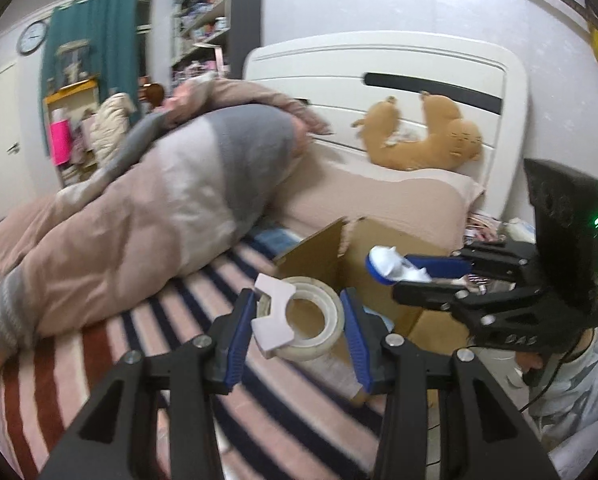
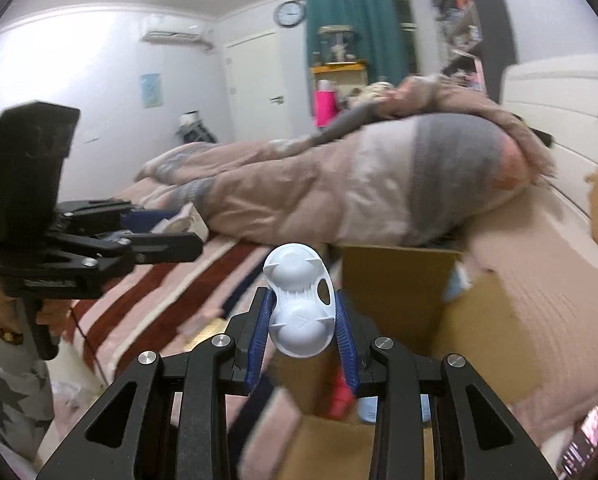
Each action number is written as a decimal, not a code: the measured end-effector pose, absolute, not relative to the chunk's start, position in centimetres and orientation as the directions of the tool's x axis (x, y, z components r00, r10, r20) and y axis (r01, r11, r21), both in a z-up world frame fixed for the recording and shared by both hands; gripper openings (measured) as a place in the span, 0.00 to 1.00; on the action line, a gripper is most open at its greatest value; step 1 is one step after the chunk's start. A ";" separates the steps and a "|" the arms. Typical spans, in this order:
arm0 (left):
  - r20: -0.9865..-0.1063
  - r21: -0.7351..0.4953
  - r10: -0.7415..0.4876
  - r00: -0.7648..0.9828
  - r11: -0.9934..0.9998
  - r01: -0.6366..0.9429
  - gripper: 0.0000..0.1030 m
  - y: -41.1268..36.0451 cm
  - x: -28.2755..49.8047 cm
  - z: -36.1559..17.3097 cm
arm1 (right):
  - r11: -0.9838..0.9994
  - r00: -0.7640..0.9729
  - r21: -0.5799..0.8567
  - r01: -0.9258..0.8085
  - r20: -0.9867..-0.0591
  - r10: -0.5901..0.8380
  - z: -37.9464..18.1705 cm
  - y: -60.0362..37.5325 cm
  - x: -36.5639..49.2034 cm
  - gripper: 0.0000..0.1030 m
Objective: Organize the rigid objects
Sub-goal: 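Drop the lens case and tape roll into the box with both grippers, then grasp the white pump bottle with the right gripper while the left grasps the clear bottle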
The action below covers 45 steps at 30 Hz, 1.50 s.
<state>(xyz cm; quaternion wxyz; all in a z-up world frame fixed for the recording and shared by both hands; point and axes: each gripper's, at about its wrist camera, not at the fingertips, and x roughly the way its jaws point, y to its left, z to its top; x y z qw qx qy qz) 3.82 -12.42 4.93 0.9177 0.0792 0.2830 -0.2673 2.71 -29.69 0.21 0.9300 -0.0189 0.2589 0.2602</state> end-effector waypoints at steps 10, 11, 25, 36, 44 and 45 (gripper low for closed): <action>-0.680 0.015 -0.431 0.593 0.800 0.599 0.39 -20.6 9.2 2.1 | 0.917 0.717 0.087 -0.388 -0.597 0.360 -4.2 -35.7 6.1 0.27; -0.690 0.015 -0.427 0.585 0.799 0.601 0.39 -21.0 9.6 1.8 | 0.919 0.714 0.084 -0.384 -0.605 0.353 -4.7 -36.0 6.3 0.27; -0.719 0.039 -0.388 0.577 0.806 0.591 0.66 -22.0 11.4 0.5 | 0.916 0.690 0.084 -0.393 -0.631 0.354 -5.9 -36.3 6.8 0.27; -0.618 0.056 -0.339 0.709 0.881 0.470 0.88 -12.6 8.1 4.4 | 0.880 0.708 0.088 -0.467 -0.558 0.432 -1.9 -32.3 3.9 0.27; -0.599 0.114 -0.176 0.781 0.947 0.301 0.88 -2.2 6.0 3.6 | 0.784 0.647 0.078 -0.616 -0.518 0.560 0.4 -23.5 1.3 0.27; -0.603 0.129 -0.146 0.784 0.952 0.277 0.88 -0.8 5.9 2.8 | 0.767 0.626 0.085 -0.636 -0.524 0.577 0.3 -22.2 1.1 0.28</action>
